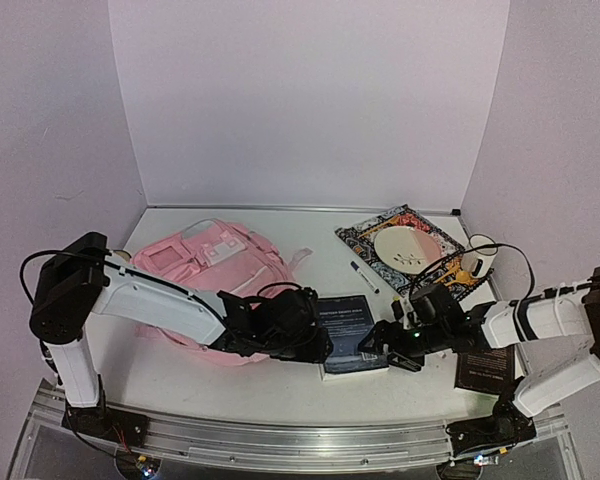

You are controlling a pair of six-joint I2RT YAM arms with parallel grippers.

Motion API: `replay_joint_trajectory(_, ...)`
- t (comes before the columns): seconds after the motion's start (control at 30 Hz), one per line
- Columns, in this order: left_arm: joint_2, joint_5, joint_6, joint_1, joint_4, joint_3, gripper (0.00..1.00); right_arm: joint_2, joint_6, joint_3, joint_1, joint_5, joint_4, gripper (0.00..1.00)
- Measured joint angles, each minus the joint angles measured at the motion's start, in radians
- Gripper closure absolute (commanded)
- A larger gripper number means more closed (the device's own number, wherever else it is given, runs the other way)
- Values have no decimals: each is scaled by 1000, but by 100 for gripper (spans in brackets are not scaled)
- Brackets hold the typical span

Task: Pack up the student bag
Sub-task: Adjust the book at the center of the board.

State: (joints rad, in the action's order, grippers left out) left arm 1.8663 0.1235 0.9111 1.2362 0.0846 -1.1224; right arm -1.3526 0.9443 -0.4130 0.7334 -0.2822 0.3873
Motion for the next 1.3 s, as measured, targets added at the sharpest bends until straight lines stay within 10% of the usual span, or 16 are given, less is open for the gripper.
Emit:
replay_joint_trajectory(0.63,92,11,40,-8,-23,7,78,-57,84,81,-14,-47,293,11)
replay_joint_trajectory(1.3,93,-46,156,-40,-243,102,92,67,152,108,26,-50,129,5)
